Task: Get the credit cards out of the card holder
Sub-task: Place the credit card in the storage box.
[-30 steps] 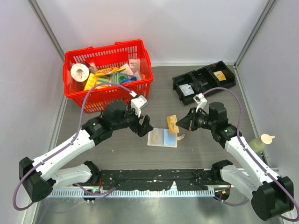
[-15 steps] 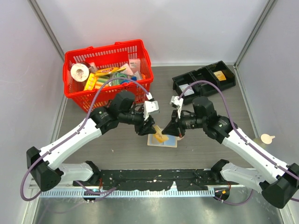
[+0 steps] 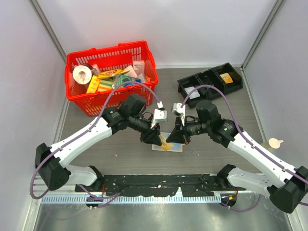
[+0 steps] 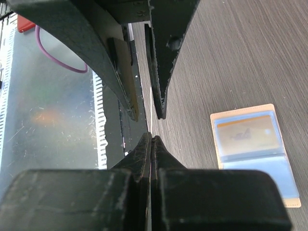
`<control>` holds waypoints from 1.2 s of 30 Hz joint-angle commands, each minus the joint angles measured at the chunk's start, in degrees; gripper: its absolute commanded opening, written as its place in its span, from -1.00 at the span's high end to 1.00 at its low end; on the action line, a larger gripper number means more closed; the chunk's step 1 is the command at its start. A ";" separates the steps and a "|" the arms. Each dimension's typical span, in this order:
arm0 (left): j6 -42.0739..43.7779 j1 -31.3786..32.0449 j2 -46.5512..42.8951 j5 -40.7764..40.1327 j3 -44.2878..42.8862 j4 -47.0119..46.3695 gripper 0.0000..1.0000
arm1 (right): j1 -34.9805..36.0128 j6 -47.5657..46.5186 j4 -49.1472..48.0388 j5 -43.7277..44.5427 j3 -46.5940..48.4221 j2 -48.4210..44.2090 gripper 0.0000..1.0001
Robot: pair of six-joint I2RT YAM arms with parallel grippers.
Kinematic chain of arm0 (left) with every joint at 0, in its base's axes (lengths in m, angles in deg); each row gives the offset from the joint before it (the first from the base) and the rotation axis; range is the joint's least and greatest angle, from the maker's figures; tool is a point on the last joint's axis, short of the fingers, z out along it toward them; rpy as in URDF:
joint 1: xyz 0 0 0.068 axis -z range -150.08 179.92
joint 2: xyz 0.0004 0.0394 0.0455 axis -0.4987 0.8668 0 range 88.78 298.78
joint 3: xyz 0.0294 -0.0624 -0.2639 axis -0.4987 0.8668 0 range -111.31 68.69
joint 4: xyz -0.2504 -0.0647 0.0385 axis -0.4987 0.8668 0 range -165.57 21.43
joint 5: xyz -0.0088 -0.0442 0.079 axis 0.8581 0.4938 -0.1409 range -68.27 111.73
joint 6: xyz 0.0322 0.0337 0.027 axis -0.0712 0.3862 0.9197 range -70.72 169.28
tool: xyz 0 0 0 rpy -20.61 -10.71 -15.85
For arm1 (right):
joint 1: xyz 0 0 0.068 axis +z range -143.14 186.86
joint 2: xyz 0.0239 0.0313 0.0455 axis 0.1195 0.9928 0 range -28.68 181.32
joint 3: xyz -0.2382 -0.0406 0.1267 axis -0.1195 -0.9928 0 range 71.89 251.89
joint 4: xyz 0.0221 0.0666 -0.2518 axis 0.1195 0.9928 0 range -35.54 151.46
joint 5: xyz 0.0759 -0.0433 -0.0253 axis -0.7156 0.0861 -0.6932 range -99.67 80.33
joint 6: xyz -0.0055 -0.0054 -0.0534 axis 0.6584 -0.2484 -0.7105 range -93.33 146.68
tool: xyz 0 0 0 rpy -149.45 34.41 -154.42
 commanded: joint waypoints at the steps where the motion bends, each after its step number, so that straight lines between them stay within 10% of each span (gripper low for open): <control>1: 0.58 -0.12 0.74 5.53 -3.25 0.57 0.45 | 0.43 -1.43 -2.12 -1.92 2.13 0.14 0.97; 9: -0.82 -0.38 -0.14 5.02 -2.90 -0.22 1.00 | 0.35 -1.61 -4.13 -1.66 0.02 -0.56 0.93; 14: -8.45 -0.91 -3.21 -1.39 0.87 -6.97 1.00 | 0.17 2.96 -11.16 3.95 -3.23 -4.51 0.19; 22: -38.50 -1.35 -16.82 -34.16 20.10 -36.14 1.00 | -0.18 21.29 -33.09 23.81 -14.82 -15.22 -0.87; 36: -69.63 0.67 -19.65 -55.18 36.03 -75.00 1.00 | 0.26 50.41 -78.74 34.90 -32.58 -9.27 -0.68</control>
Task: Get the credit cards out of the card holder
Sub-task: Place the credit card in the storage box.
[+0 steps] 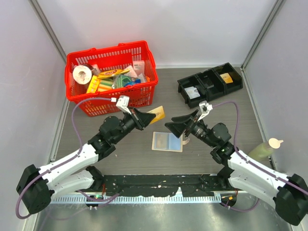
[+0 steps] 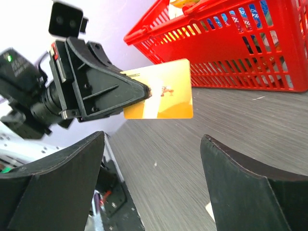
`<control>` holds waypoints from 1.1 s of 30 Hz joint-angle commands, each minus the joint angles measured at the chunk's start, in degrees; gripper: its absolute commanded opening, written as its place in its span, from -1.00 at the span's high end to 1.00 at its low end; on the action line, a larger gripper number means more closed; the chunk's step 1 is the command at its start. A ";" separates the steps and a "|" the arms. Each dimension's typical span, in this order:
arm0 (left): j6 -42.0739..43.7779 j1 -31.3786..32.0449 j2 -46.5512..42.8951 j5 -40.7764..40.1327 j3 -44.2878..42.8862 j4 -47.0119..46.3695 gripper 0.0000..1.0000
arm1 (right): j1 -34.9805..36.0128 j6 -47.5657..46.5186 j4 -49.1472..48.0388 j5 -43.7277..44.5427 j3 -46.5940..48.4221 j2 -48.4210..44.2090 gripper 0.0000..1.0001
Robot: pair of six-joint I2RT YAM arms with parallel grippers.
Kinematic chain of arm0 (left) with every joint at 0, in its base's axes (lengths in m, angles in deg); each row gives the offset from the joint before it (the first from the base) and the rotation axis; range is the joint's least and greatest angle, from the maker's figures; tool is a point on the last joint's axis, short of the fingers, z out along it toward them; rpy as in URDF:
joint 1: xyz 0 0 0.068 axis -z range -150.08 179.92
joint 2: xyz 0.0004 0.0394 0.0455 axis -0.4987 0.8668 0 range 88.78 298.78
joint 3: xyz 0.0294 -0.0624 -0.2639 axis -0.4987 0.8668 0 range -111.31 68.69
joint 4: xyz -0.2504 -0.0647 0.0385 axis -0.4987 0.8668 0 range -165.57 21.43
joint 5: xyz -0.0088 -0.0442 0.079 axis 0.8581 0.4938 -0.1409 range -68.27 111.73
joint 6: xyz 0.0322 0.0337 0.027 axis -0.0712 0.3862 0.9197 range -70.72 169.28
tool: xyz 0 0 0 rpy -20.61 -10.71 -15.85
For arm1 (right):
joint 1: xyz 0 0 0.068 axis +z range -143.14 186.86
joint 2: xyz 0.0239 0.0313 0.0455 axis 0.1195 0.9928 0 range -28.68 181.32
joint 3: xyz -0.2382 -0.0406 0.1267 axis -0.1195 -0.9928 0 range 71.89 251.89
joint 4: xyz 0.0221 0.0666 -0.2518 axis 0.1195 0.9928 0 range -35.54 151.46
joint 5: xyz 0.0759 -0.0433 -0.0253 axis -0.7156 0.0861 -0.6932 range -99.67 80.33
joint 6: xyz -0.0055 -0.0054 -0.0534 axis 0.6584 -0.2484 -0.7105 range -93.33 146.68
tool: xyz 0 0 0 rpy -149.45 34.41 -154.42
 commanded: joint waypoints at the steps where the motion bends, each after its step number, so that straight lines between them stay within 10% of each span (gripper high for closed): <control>1: -11.52 1.98 0.94 -9.03 2.36 -18.14 1.00 | 0.32 12.34 -23.67 5.84 -2.58 4.52 -0.66; 20: -18.38 8.66 6.82 -15.46 3.06 -29.93 0.99 | 0.76 16.40 -38.02 2.59 0.41 15.78 -0.21; 29: -19.26 9.28 8.06 -15.10 3.59 -31.96 0.95 | 0.76 16.75 -39.43 1.36 0.85 17.54 0.61; 33: -18.74 9.19 6.92 -16.33 5.17 -32.13 0.51 | 0.68 16.22 -38.38 2.67 0.41 16.58 0.98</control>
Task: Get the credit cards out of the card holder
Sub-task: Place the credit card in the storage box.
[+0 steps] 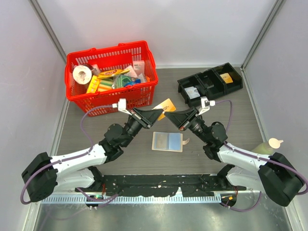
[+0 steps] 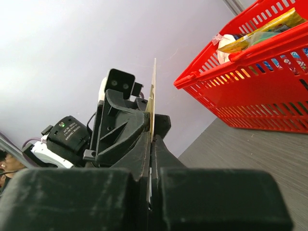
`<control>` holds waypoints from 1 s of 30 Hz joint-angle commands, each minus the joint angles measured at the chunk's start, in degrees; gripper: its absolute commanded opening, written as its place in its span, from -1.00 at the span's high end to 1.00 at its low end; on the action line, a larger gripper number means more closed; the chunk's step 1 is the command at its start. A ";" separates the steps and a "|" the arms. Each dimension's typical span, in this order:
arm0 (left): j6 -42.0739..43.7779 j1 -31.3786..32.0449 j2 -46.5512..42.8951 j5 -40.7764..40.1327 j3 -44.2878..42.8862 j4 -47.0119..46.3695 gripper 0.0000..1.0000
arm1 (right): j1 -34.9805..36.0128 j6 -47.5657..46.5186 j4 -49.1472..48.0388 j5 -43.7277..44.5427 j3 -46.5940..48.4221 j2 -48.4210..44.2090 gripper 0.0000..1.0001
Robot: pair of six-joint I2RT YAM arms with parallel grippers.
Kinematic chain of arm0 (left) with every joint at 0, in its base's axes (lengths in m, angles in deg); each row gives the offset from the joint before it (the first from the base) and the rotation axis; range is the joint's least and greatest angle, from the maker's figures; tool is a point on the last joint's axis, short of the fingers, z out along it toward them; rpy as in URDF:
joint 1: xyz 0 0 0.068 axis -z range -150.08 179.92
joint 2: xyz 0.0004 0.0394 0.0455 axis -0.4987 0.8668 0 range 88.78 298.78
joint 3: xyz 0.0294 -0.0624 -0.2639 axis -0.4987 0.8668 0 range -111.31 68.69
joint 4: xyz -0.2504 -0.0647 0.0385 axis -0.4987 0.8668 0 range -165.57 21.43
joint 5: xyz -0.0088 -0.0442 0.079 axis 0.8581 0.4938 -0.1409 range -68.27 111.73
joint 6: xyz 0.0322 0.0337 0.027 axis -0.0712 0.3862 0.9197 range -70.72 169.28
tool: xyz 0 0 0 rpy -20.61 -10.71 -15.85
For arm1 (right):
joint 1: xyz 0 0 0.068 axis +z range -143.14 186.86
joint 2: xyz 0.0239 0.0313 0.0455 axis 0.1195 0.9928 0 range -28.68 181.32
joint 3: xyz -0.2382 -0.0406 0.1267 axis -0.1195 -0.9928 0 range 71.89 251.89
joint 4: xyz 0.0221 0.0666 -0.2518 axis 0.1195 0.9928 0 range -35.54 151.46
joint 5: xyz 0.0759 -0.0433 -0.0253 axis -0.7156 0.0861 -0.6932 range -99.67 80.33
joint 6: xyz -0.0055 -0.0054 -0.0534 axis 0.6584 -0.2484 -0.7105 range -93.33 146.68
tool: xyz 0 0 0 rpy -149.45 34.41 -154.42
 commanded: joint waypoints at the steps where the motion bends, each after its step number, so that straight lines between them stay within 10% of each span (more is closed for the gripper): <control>1: 0.65 0.17 -2.28 -2.23 2.17 -2.81 0.34 | 0.24 -1.72 -1.40 1.10 1.98 -1.34 0.98; 10: 14.42 -6.25 -17.40 -0.03 -6.32 40.39 -0.99 | -5.55 -6.02 15.45 1.02 3.99 -8.28 0.98; 22: 39.14 -14.06 -7.32 7.15 -29.54 82.08 -0.99 | -31.81 -25.43 59.58 -1.63 25.52 -5.40 0.98; 30: 42.21 -26.90 5.08 21.15 -32.97 91.42 -0.99 | -47.29 -30.72 66.81 -1.54 38.45 10.24 0.99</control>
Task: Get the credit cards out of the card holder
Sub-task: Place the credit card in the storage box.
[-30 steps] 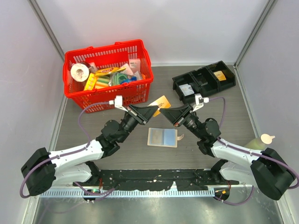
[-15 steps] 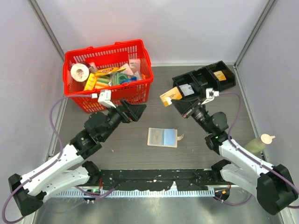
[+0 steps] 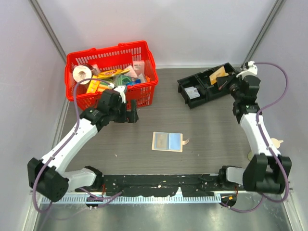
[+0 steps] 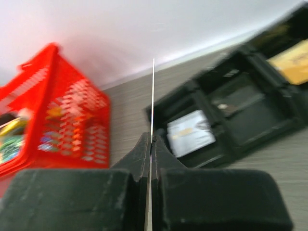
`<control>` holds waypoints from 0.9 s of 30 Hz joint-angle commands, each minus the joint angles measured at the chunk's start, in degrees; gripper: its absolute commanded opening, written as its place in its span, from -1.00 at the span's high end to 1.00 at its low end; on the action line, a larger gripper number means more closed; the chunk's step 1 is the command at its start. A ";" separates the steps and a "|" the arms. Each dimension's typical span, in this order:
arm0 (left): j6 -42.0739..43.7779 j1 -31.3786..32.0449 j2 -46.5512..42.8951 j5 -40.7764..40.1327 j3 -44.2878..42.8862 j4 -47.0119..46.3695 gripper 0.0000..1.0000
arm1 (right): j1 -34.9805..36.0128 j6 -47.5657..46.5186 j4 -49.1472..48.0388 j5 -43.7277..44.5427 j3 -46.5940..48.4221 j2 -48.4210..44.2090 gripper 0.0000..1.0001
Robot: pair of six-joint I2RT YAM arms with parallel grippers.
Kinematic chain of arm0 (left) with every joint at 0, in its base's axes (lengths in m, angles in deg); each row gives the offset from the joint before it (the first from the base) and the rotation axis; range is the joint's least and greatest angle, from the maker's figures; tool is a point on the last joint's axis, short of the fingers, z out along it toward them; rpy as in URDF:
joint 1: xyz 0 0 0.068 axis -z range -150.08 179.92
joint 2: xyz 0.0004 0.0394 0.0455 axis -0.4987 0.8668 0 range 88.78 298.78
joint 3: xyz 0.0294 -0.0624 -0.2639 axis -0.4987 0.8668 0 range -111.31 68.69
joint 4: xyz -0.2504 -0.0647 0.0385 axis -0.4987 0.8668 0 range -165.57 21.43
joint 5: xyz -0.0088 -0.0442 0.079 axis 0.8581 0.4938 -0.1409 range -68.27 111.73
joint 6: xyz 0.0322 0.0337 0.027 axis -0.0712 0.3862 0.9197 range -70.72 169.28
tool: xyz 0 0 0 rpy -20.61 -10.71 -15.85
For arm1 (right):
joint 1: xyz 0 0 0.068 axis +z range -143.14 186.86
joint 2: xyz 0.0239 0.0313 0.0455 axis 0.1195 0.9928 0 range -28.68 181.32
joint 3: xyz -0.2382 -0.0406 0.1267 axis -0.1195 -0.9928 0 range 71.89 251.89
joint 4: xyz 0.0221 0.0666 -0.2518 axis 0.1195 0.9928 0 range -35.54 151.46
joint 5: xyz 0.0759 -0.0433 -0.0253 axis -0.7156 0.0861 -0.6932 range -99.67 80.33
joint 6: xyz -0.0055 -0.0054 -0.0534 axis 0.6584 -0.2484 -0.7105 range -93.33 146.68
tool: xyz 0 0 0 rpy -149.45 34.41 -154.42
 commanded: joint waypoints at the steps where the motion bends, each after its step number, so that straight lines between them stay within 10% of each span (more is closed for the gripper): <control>1: 4.95 -1.57 2.14 5.08 -2.05 8.43 -0.99 | -6.71 -6.66 6.97 0.87 7.43 9.04 0.98; 14: 9.00 -1.75 -18.68 -7.22 11.04 -3.25 -0.99 | -15.34 -15.28 12.68 1.84 33.61 39.27 0.98; 27: 11.38 -2.01 -21.07 -15.14 13.34 -4.93 -0.99 | -15.43 -10.81 13.04 -9.76 52.27 59.60 0.99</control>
